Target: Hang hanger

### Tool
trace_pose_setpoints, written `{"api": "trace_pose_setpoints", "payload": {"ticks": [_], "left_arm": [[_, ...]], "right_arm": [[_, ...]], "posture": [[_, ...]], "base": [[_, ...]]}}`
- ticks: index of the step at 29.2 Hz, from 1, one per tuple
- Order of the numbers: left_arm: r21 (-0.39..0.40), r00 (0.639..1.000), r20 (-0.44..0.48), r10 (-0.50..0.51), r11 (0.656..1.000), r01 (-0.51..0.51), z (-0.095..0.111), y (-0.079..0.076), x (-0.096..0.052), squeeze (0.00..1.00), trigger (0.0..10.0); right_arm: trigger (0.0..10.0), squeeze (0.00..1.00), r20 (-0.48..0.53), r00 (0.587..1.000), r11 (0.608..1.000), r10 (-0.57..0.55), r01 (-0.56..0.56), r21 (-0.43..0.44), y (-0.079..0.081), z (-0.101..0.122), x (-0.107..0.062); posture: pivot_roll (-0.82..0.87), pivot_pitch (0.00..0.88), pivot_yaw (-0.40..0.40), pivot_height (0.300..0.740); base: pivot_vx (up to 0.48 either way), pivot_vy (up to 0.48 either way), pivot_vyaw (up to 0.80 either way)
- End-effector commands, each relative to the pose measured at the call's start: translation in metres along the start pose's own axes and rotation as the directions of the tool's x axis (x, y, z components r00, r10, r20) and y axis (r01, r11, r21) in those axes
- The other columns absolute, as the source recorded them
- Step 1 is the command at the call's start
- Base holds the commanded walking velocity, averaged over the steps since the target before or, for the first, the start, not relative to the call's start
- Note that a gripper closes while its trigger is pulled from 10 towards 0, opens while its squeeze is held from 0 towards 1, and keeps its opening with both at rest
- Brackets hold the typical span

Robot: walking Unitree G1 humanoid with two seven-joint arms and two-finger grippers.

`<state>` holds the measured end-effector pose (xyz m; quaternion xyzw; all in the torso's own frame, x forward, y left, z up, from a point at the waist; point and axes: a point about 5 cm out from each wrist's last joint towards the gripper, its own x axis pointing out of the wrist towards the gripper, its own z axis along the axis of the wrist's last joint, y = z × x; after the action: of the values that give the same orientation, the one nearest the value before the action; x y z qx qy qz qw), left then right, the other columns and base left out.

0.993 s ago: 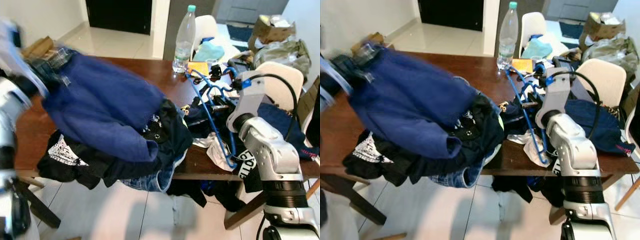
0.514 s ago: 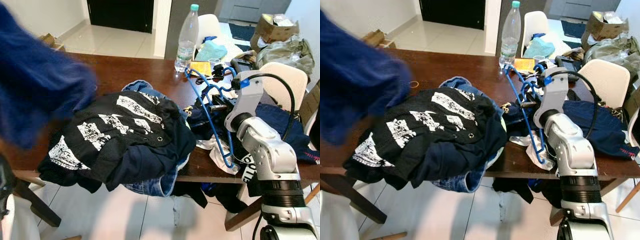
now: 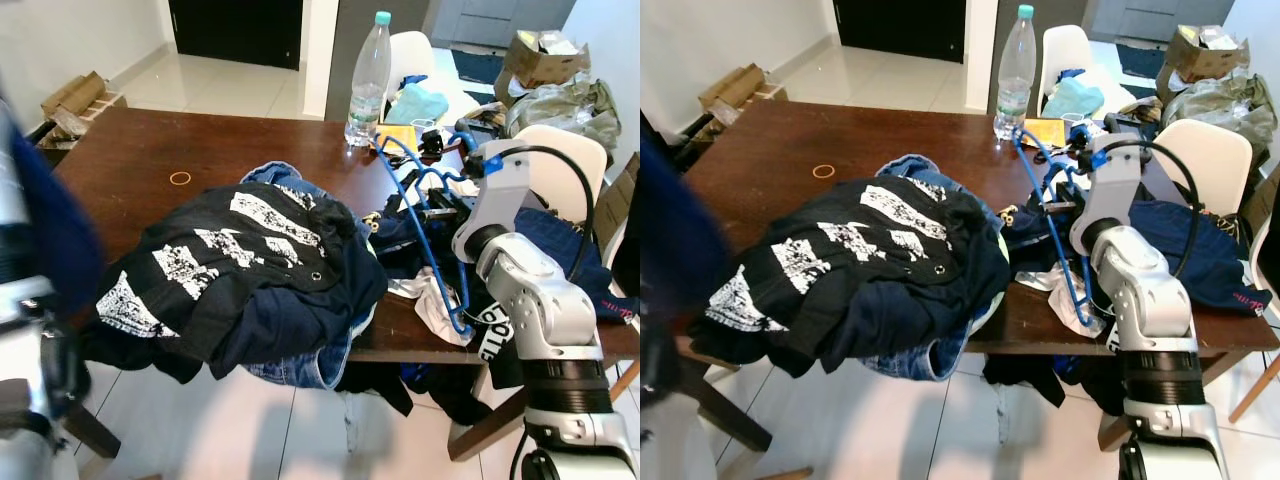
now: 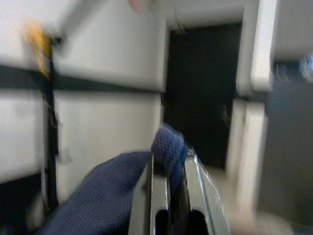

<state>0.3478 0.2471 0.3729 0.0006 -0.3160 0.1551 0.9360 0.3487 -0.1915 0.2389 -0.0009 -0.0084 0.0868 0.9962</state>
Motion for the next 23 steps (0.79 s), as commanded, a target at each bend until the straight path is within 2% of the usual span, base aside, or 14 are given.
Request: {"api": "trace_pose_setpoints", "payload": {"ticks": [1, 3, 4, 5, 6, 7, 8, 10, 11, 13, 14, 19, 22, 23], "left_arm": [[-0.012, 0.999, -0.004, -0.036, 0.999, 0.036, 0.000, -0.007, -0.001, 0.00, 10.0], [-0.047, 0.983, -0.072, -0.167, 0.985, 0.164, -0.020, -0.034, -0.014, 0.00, 10.0], [-0.088, 0.943, -0.112, -0.312, 0.949, 0.304, -0.032, -0.062, -0.028, 0.00, 10.0], [-0.088, 0.943, -0.112, -0.312, 0.949, 0.304, -0.032, -0.062, -0.028, 0.00, 10.0], [-0.120, 0.873, -0.115, -0.475, 0.879, 0.462, -0.036, -0.091, -0.045, 0.00, 10.0], [-0.120, 0.873, -0.115, -0.475, 0.879, 0.462, -0.036, -0.091, -0.045, 0.00, 10.0], [-0.140, 0.786, -0.091, -0.612, 0.789, 0.598, -0.035, -0.115, -0.063, 0.00, 10.0], [-0.140, 0.786, -0.091, -0.612, 0.789, 0.598, -0.035, -0.115, -0.063, 0.00, 10.0], [-0.148, 0.695, -0.052, -0.717, 0.694, 0.705, -0.029, -0.135, -0.080, 0.00, 10.0], [-0.148, 0.695, -0.052, -0.717, 0.694, 0.705, -0.029, -0.135, -0.080, 0.00, 10.0], [-0.144, 0.621, -0.015, -0.784, 0.616, 0.774, -0.022, -0.150, -0.095, 0.00, 10.0], [-0.143, 0.589, 0.012, -0.808, 0.582, 0.801, -0.016, -0.158, -0.103, 0.00, 10.0], [-0.119, 0.643, 0.106, -0.758, 0.633, 0.765, 0.013, -0.155, -0.086, 0.00, 10.0], [-0.098, 0.688, 0.154, -0.709, 0.682, 0.725, 0.030, -0.147, -0.073, 0.00, 10.0]], "right_arm": [[10.0, 0.00, 0.002, 1.000, 1.000, -0.018, 0.018, -0.001, -0.005, 0.000, -0.001], [10.0, 0.00, -0.004, 1.000, 1.000, -0.020, 0.020, -0.004, -0.005, -0.001, -0.002], [10.0, 0.00, -0.012, 1.000, 1.000, -0.026, 0.026, -0.009, -0.006, -0.002, -0.002], [10.0, 0.00, -0.012, 1.000, 1.000, -0.026, 0.026, -0.009, -0.006, -0.002, -0.002], [10.0, 0.00, -0.019, 0.999, 0.999, -0.033, 0.033, -0.012, -0.007, -0.003, -0.002], [10.0, 0.00, -0.019, 0.999, 0.999, -0.033, 0.033, -0.012, -0.007, -0.003, -0.002], [10.0, 0.00, -0.023, 0.999, 0.999, -0.038, 0.038, -0.014, -0.008, -0.004, -0.003], [10.0, 0.00, -0.023, 0.999, 0.999, -0.038, 0.038, -0.014, -0.008, -0.004, -0.003], [10.0, 0.00, -0.025, 0.999, 0.999, -0.041, 0.041, -0.015, -0.009, -0.004, -0.003], [10.0, 0.00, -0.025, 0.999, 0.999, -0.041, 0.041, -0.015, -0.009, -0.004, -0.003], [10.0, 0.00, -0.025, 0.999, 0.999, -0.042, 0.042, -0.014, -0.009, -0.004, -0.003], [10.0, 0.00, -0.024, 0.999, 0.999, -0.042, 0.042, -0.013, -0.008, -0.004, -0.002], [10.0, 0.00, -0.016, 0.999, 0.999, -0.043, 0.043, -0.010, -0.009, -0.002, -0.002], [10.0, 0.00, -0.011, 0.999, 0.999, -0.044, 0.044, -0.008, -0.009, -0.001, -0.002]], "posture": [[0.08, 0.082, -0.052, 0.740], [0.08, 0.085, -0.053, 0.740], [0.08, 0.086, -0.052, 0.740], [0.08, 0.086, -0.052, 0.740], [0.08, 0.086, -0.052, 0.740], [0.08, 0.086, -0.052, 0.740], [0.08, 0.086, -0.049, 0.740], [0.08, 0.086, -0.049, 0.740], [0.08, 0.086, -0.049, 0.740], [0.08, 0.086, -0.049, 0.740], [0.08, 0.084, -0.047, 0.740], [0.08, 0.082, -0.046, 0.740], [0.08, 0.076, -0.041, 0.740], [0.08, 0.075, -0.040, 0.740]], "base": [[0.000, 0.000, 0.00], [0.000, 0.000, 0.00], [0.000, 0.000, 0.00], [0.000, 0.000, 0.00], [0.000, 0.000, 0.00], [0.000, 0.000, 0.00], [0.000, 0.000, 0.00], [0.000, 0.000, 0.00], [0.000, 0.000, 0.00], [0.000, 0.000, 0.00], [0.000, 0.000, 0.00], [0.000, 0.000, 0.00], [0.000, 0.000, 0.00], [0.000, 0.000, 0.00]]}}
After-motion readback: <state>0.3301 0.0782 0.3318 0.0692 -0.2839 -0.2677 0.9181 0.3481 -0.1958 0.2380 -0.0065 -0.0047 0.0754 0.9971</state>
